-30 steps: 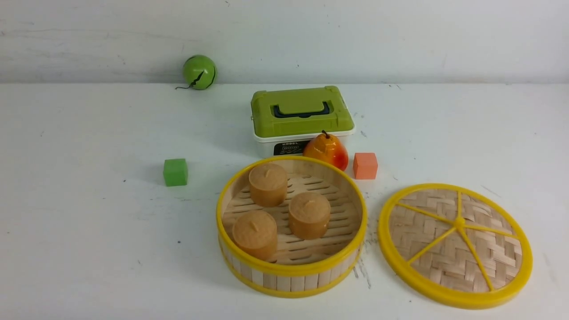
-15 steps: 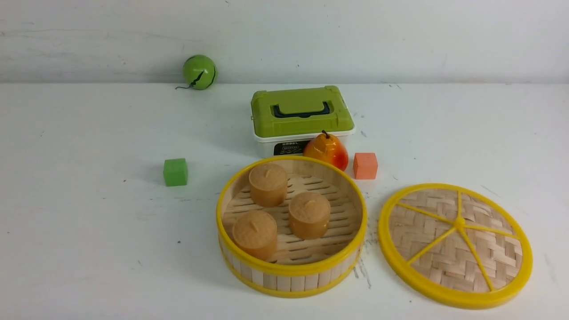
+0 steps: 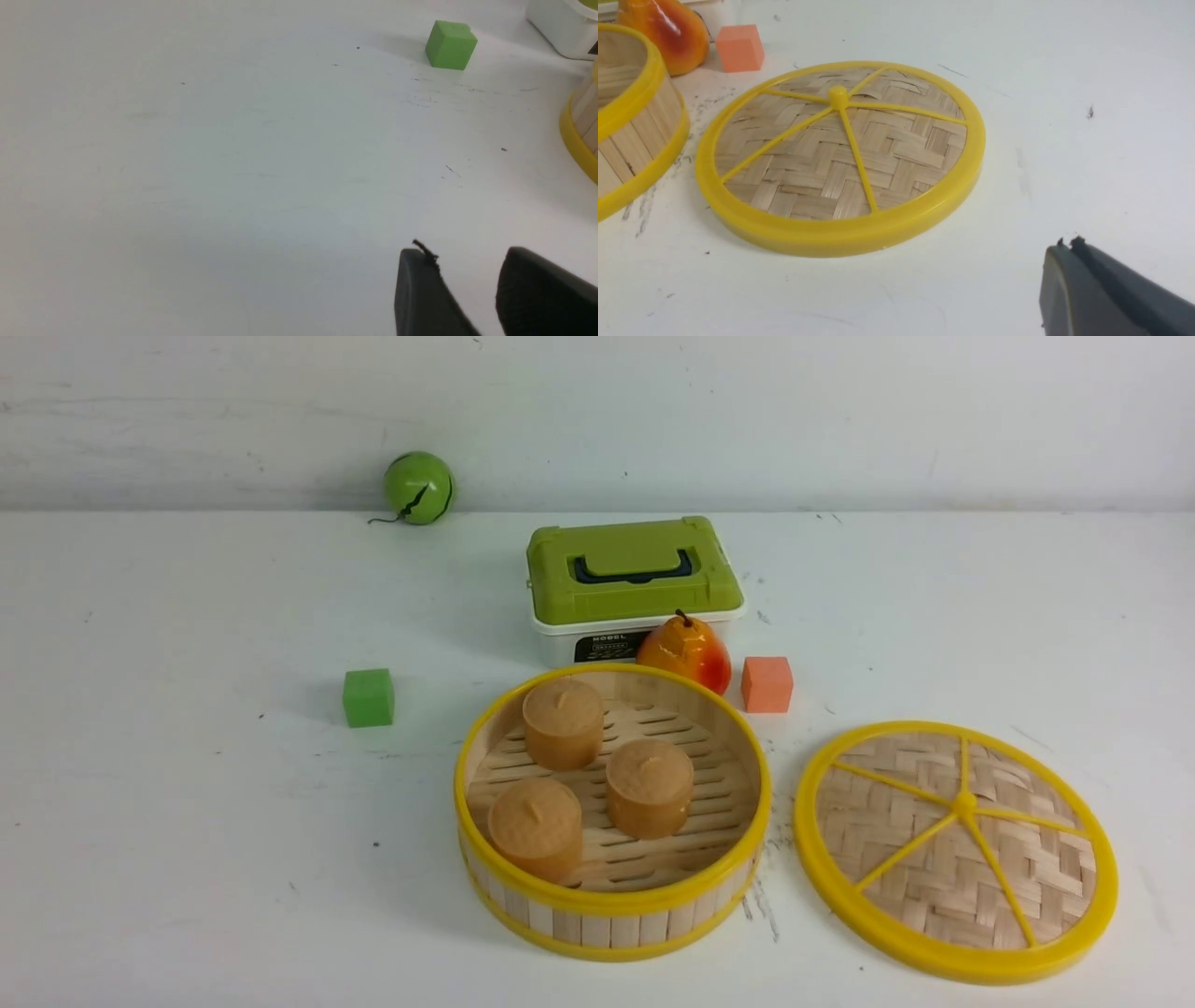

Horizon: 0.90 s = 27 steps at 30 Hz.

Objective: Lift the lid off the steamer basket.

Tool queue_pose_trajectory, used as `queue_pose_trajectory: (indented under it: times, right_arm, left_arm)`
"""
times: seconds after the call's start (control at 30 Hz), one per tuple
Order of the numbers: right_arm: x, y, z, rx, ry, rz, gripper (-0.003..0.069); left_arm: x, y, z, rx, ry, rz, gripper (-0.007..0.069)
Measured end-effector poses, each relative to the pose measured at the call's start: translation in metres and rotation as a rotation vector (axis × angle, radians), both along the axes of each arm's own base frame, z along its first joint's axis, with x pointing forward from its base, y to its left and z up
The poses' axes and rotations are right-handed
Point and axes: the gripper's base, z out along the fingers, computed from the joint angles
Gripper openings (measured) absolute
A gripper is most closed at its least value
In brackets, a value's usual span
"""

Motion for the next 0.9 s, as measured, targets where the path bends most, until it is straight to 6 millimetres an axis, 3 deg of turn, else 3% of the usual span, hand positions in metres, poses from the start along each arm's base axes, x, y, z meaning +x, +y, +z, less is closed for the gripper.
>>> queue_pose_trajectory:
  times: [0.9]
  right_arm:
    - [0.0000, 0.0001, -0.0002, 0.002, 0.002, 0.000, 0.0000]
  left_arm:
    - [0.0000, 0.0000, -0.0001, 0.000, 0.001, 0.000, 0.0239]
